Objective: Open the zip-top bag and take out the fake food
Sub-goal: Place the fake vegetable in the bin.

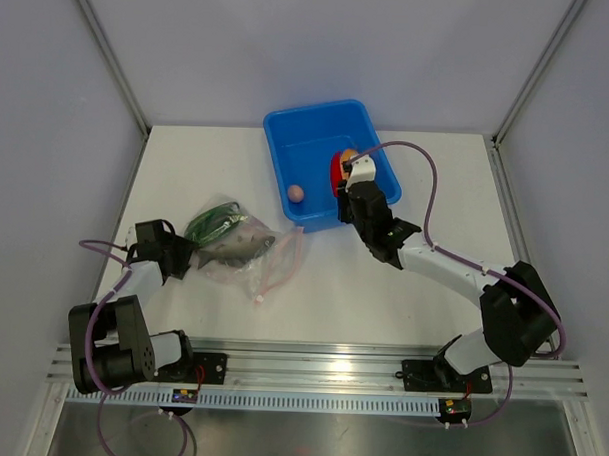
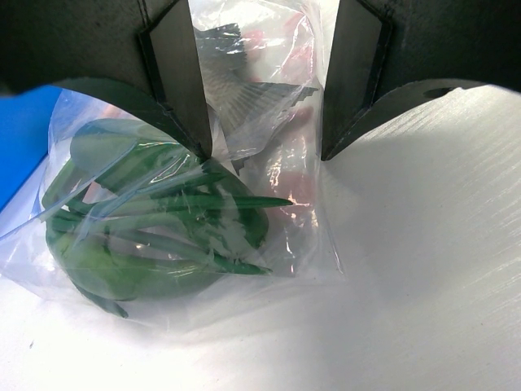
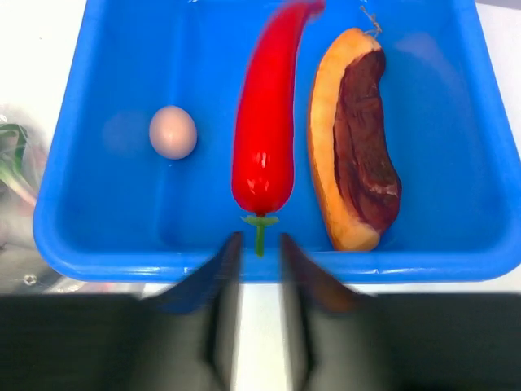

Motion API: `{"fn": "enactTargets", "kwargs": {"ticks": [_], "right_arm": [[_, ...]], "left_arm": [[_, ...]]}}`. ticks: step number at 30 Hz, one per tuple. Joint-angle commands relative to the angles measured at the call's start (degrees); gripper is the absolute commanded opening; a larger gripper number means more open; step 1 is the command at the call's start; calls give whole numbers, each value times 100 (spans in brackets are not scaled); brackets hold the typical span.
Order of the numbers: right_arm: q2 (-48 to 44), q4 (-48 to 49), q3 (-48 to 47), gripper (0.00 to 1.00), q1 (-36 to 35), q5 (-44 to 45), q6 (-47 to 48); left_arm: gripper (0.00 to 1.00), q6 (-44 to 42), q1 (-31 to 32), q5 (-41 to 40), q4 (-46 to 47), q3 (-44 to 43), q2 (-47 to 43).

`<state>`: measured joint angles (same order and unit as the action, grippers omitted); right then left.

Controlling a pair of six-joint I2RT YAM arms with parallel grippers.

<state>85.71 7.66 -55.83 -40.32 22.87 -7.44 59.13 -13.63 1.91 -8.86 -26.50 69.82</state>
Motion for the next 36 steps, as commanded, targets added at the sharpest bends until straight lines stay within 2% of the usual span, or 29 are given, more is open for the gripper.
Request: {"fn": "enactTargets", "kwargs": {"ticks": [1,5,8,12,17,18,22,26,27,30,34,36], "right_arm": [[-133,51,-218,38,59,-115,-73],[-274,34,-139,51,50,-213,-99],[-362,-10,-121,54,50,-458,-143],[-511,-142,-129,63,-28,-1555,-38],[-547,-203,-138,65,-424,-1892,348],[-521,-317,-199,66,-703,-1814,488],[-187,-721,-498,66,-1337,-1576,1446],[138,-994,-639,63,-1383,-1987,1614],[191,-1143,-726,63,-1383,-2424,1710],[306,-1450,-894,61,-1383,-2936,1755],[279,-1627,-929,57,-1383,-2815,1702],[235,-1837,-999,57,-1383,-3102,1667]], "left_arm": [[58,-60,-43,11,34,40,-48],[58,-60,-35,28,43,40,-39],[58,-77,-35,55,51,31,-30],[58,-130,-35,107,43,-22,49],[58,-157,-35,169,34,-66,137],[58,-157,-43,178,42,-66,154],[57,-192,-43,178,16,-74,154],[57,-218,-35,187,-10,-109,181],[57,-227,-35,213,7,-101,181],[57,-227,-43,257,16,-101,190],[57,-227,-43,275,7,-110,181],[57,-227,-43,275,7,-101,163]]}}
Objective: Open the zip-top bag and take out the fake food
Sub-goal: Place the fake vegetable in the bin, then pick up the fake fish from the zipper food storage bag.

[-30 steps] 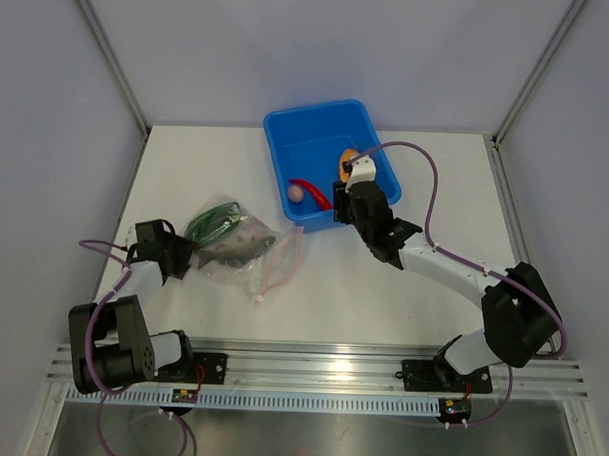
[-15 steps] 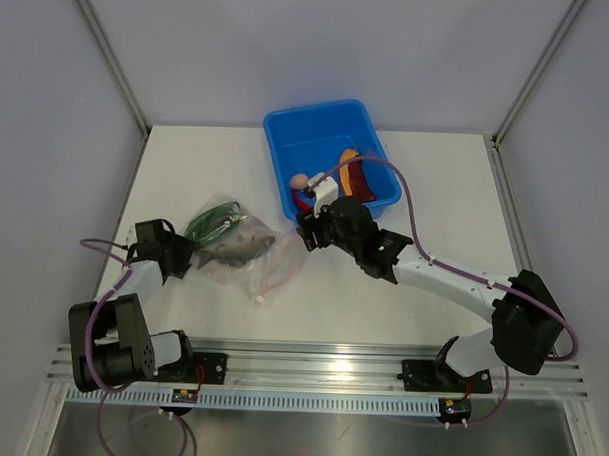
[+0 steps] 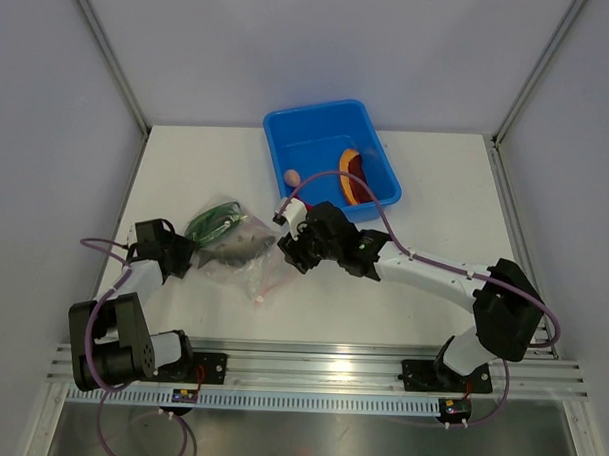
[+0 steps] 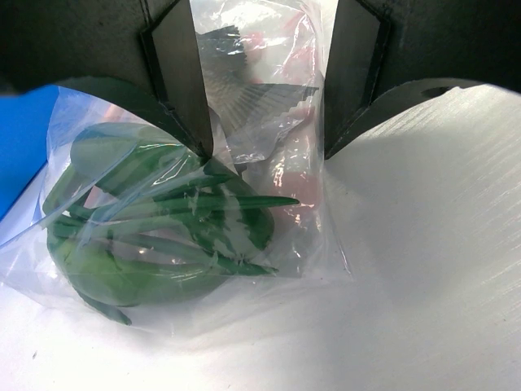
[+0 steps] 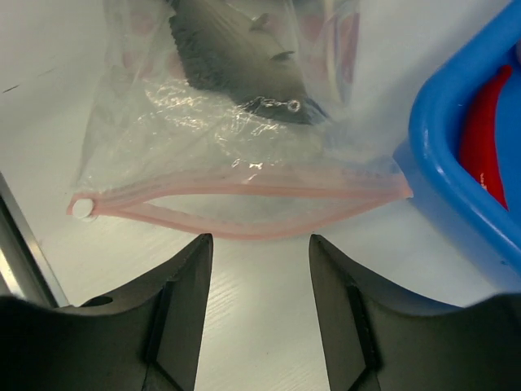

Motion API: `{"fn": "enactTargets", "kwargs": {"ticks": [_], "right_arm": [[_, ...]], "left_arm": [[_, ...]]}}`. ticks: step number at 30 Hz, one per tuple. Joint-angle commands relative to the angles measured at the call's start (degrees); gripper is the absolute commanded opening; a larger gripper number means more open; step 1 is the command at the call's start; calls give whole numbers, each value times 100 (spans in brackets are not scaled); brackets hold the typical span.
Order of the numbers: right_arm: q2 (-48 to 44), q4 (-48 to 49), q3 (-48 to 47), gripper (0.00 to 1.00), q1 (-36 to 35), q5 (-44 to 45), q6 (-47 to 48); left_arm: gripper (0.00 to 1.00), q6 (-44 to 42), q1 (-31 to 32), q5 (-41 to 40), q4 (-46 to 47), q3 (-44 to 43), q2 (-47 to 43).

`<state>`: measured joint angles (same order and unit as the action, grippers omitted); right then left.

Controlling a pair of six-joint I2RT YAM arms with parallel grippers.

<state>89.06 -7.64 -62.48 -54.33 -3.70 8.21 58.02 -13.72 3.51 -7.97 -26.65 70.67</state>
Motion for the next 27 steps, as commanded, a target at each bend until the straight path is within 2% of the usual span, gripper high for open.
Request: {"fn": "enactTargets", "kwargs": {"ticks": [1,11,15,17,18,24,27], "right_arm": [[-108,-378,-370,58,18,-569,85],[612,-625,-783,58,-17,-781,-100],[815,-441,-801,58,-61,-465,-319],[955,-423,-853,62,-61,-255,-451],[982,-336,-871,65,-61,-167,-626],[1140,419,-678,70,-69,-104,-1408],[1202,701,-582,71,-166,45,-1262]], "left_arm": [[57,-115,-26,132,-91,-94,78],[57,-89,-26,168,-12,-42,69],[57,-98,-35,194,-12,-42,61],[57,-98,-26,185,-12,-42,69],[57,-98,-26,203,-3,-42,78],[57,-89,-26,221,-3,-50,69],[57,-98,-35,238,23,-33,78]]}}
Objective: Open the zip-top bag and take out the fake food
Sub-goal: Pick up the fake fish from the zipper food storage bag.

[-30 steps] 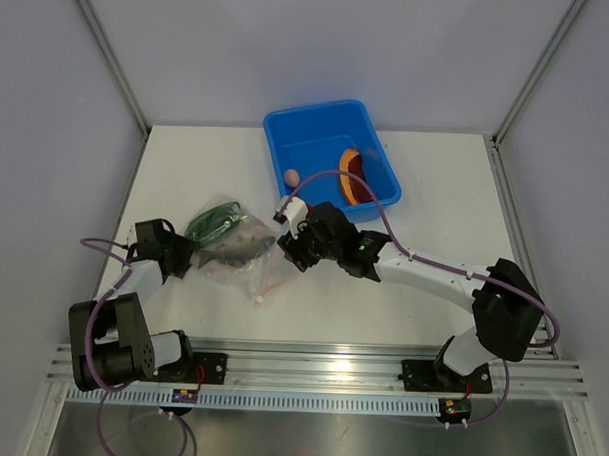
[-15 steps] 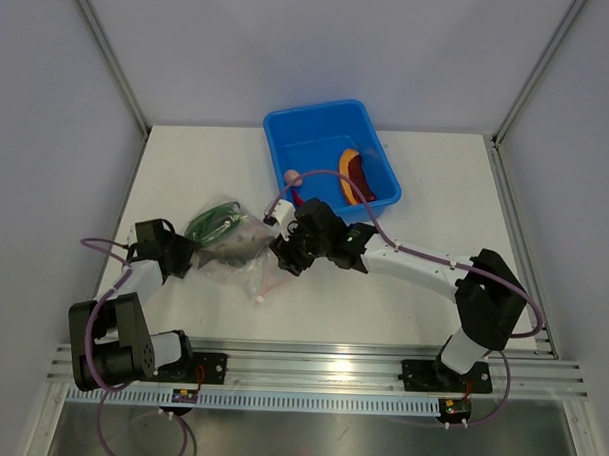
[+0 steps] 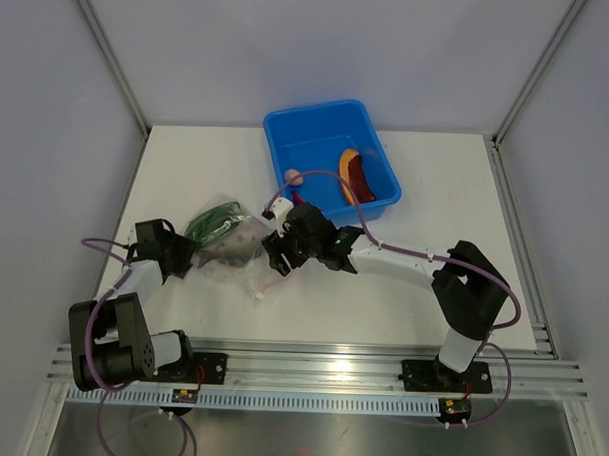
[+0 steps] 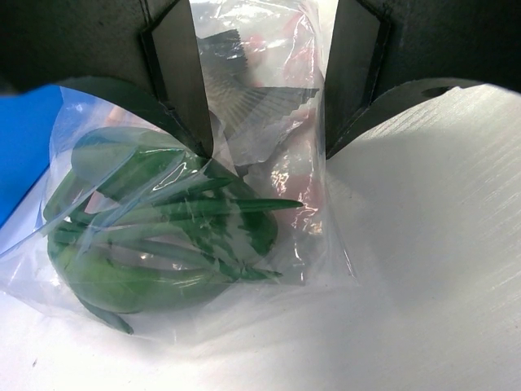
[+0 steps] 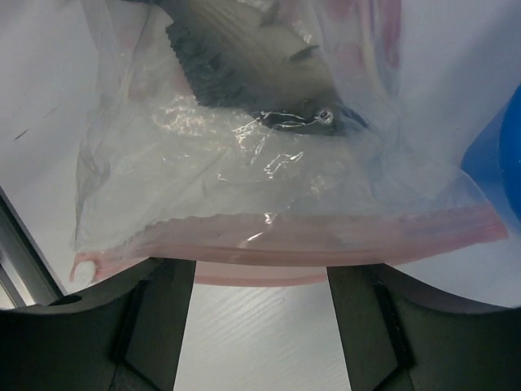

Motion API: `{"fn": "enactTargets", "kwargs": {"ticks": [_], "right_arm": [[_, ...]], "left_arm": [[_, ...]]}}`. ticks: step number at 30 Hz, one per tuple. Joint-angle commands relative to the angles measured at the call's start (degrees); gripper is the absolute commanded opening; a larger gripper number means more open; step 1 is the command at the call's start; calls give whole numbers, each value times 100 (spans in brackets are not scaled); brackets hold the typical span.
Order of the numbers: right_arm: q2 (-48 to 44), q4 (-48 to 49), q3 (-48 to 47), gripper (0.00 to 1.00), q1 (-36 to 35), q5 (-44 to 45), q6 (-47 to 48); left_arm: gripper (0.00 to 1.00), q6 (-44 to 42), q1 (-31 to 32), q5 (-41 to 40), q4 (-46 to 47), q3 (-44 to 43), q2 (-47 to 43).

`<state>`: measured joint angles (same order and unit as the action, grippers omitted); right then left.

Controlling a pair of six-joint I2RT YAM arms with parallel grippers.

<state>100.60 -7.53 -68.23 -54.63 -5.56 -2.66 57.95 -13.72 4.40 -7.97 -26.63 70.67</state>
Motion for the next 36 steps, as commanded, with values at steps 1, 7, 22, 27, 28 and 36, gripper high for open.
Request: {"fn": "enactTargets", "kwargs": {"ticks": [1,7,22,27,28,36], "right_arm": [[83,683,2,72,-153,248,-52],[670,1026,-234,73,-215,328,880],[734,1920,184,89,-259,241,2365],[610,3546,968,92,-328,46,2954],[636,3687,1082,92,-346,81,3033],[1084,4803,1276,94,-593,678,4185]], "left_arm": [[57,-91,-35,148,23,-35,78],[57,-91,-26,201,58,-35,104],[56,-82,-26,184,111,0,113],[56,-118,-35,306,190,9,183],[56,-118,-26,324,242,9,210],[56,-74,18,254,270,53,114]]}}
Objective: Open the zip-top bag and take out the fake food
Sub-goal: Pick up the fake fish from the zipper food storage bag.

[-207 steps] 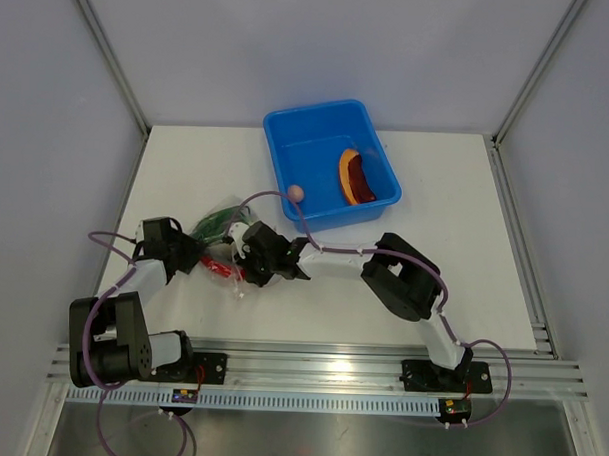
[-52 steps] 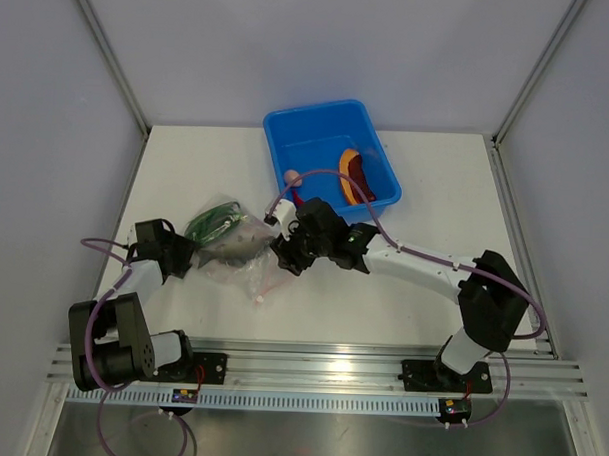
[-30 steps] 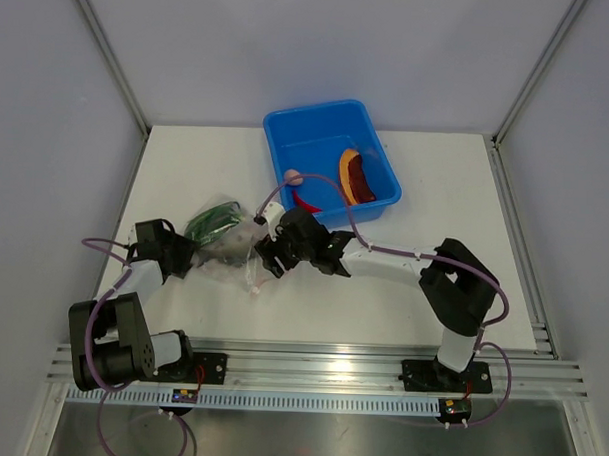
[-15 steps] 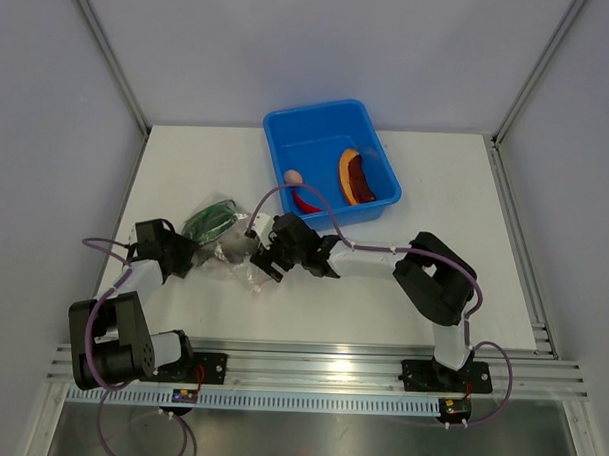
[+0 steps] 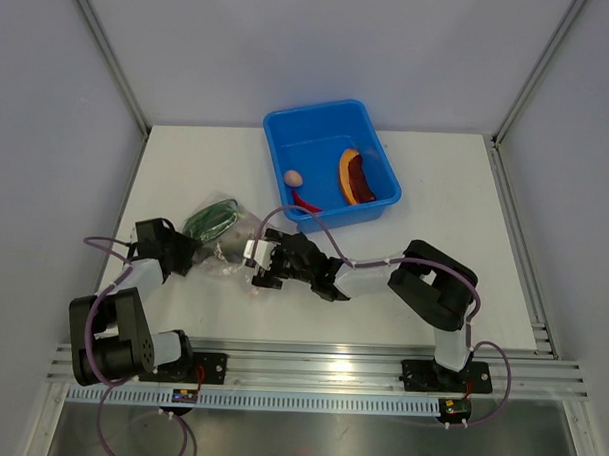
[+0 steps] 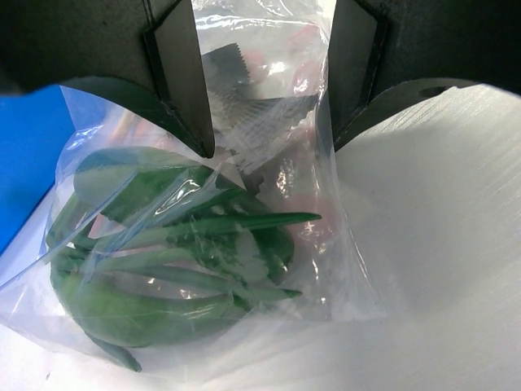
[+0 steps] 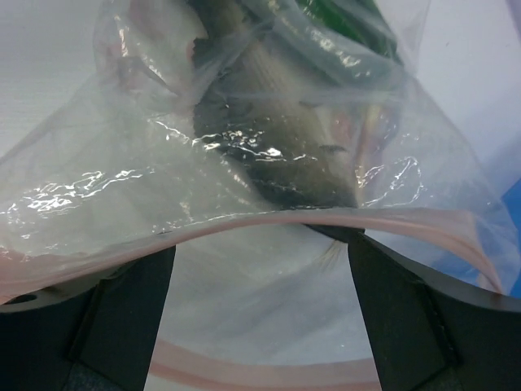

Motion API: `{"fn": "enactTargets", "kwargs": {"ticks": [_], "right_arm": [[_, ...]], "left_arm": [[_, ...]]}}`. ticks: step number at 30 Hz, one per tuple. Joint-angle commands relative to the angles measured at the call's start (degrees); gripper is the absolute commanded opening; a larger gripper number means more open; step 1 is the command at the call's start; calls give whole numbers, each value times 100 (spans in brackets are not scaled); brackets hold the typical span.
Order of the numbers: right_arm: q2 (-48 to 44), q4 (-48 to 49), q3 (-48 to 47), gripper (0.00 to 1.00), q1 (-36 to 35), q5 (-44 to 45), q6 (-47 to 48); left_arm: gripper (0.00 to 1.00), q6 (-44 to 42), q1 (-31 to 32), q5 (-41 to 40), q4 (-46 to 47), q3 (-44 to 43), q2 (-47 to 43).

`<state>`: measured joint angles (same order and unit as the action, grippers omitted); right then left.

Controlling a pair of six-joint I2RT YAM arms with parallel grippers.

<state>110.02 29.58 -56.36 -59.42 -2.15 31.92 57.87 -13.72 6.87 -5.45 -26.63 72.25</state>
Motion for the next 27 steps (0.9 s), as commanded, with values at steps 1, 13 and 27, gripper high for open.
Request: {"fn": "enactTargets", "kwargs": {"ticks": [1,13,27], "right_arm": [[178,1224,142,95,-123,391,806],[626,-293,-788,92,-70,77,1922],[1074,-2044,-2124,86,501,-997,2204]], "left_arm": [[56,-56,18,-19,1,62,-79],[56,-109,36,51,97,53,9],[57,-408,132,253,448,53,-27]]}}
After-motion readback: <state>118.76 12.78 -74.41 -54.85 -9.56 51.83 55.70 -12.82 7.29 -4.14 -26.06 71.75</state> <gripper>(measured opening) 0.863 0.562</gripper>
